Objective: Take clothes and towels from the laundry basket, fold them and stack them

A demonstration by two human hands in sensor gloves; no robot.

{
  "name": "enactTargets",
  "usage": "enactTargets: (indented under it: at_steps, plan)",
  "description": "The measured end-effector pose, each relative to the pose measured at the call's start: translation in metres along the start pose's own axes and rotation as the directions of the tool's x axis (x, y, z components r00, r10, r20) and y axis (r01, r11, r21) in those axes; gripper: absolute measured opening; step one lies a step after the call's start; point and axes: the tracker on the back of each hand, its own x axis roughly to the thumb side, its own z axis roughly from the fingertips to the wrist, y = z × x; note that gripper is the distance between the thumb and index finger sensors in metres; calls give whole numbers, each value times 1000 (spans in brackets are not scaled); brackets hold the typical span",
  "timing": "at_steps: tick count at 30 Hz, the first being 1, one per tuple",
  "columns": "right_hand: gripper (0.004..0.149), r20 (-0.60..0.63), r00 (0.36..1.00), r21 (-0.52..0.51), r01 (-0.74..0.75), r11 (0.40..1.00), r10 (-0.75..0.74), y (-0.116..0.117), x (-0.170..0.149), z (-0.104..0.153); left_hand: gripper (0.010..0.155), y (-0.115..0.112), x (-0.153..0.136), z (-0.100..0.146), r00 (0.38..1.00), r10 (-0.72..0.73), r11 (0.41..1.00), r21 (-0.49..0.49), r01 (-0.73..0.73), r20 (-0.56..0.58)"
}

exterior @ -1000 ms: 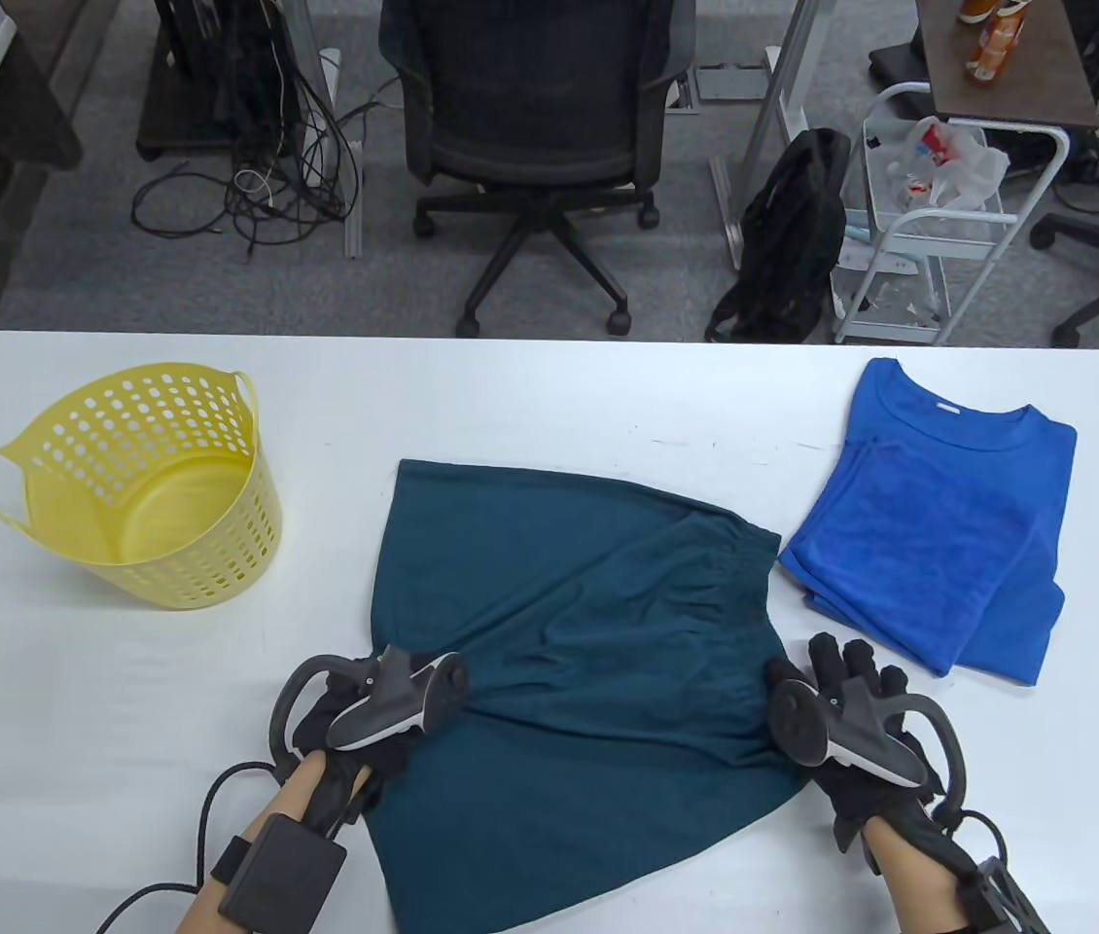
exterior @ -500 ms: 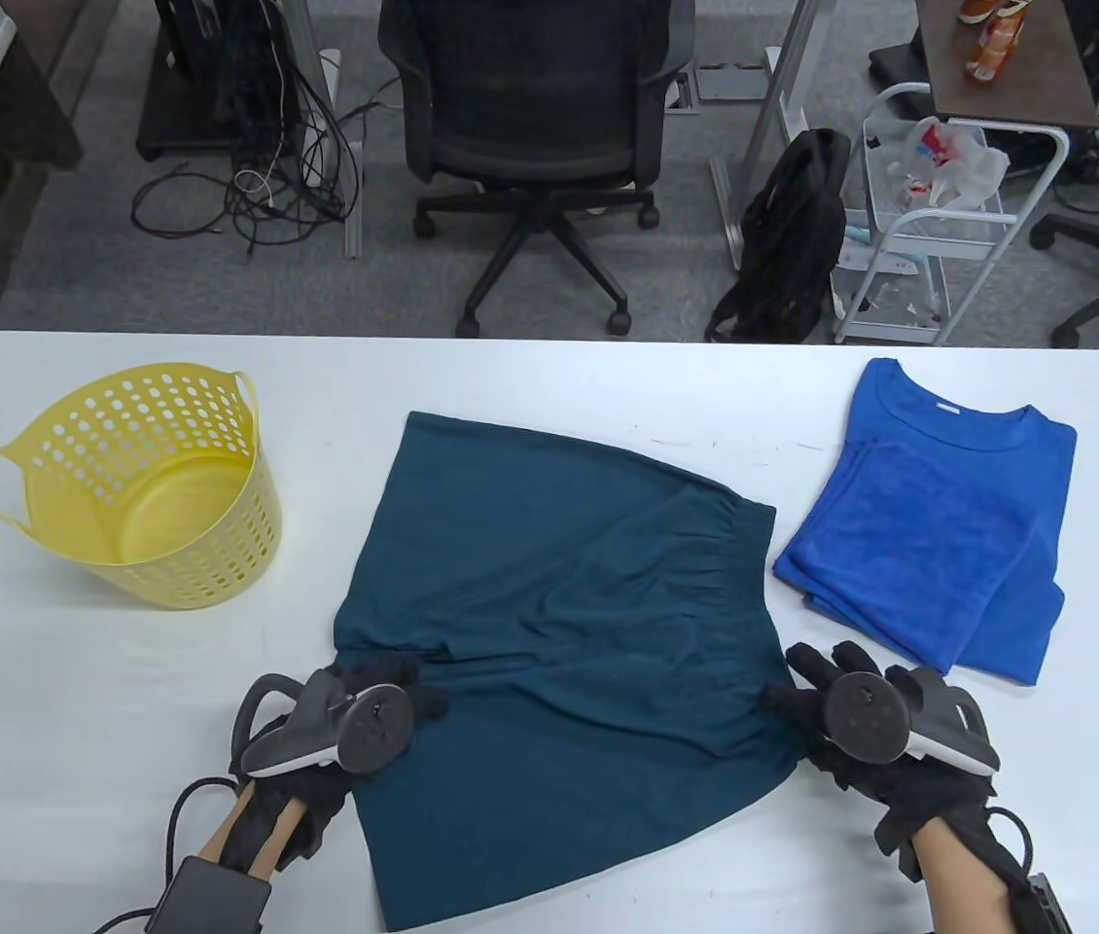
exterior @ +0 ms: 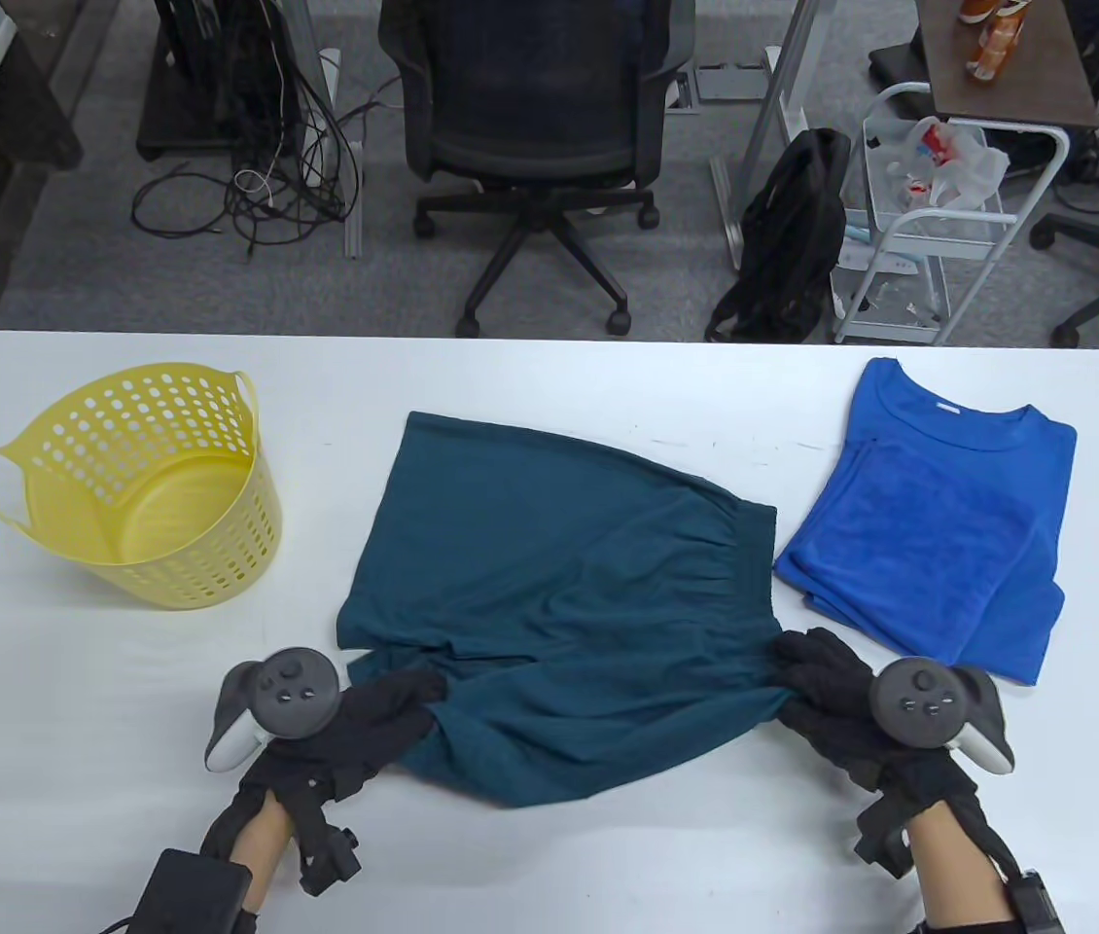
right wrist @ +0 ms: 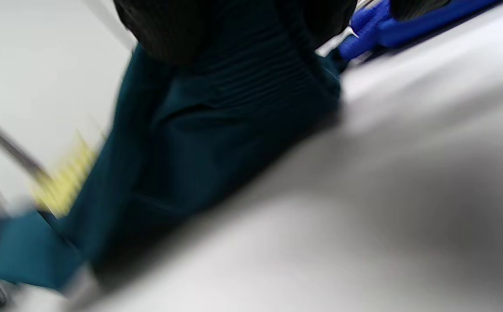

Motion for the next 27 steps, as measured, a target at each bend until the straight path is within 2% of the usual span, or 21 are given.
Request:
enactTargets:
  at_steps: [1,3,6,9,12,14,15,16,18,20,22,23,25,26,27]
  plan:
    - [44,1,997,-65,80,995,-81,-2,-2,1,46,3,-5,0,993,106,994,7,-105,-60]
    - [45,-40,991,-106,122,987,-127,-3,-3,1,47,5,-12,1,970,184,983,19,-183,-161]
    - [45,-79,997,-127,14,992,-24,0,1,-1,49,9,-21,2,950,147,989,46,-140,-277]
    - [45,-87,995,-83,-50,995,43,6,6,-4,51,9,-21,2,956,94,995,66,-79,-278]
    - [46,-112,992,-81,-74,994,64,10,6,-5,63,8,-20,-1,971,46,998,41,-37,-233]
    - [46,-135,987,-81,-98,992,86,12,5,-5,59,6,-19,-4,978,-23,999,20,28,-209]
    - [46,-141,986,-82,-101,992,89,12,4,-5,54,6,-18,-3,974,-49,997,46,60,-223]
    - [47,-146,985,-79,-103,992,91,13,4,-5,50,5,-13,-3,958,-143,982,89,169,-248]
    - [47,-153,983,-68,-112,991,101,14,3,-6,50,7,-1,-2,876,-389,900,85,427,-285]
    - [48,-157,980,-62,-131,989,120,16,4,-6,53,7,13,1,717,-602,734,112,670,-352]
    - [49,-157,978,-53,-149,987,139,17,4,-7,53,0,23,5,602,-718,579,178,795,-349]
    - [48,-158,977,-48,-152,987,143,17,4,-7,52,-6,26,6,568,-760,526,214,823,-317]
    - [48,-160,976,-40,-154,987,146,18,4,-8,51,-22,31,6,520,-833,477,232,848,-188]
    - [48,-161,976,-37,-155,987,147,18,3,-8,55,-30,33,5,502,-853,475,187,860,-140]
    - [48,-163,976,-33,-155,987,147,18,3,-8,65,-38,34,2,468,-875,457,108,883,-121]
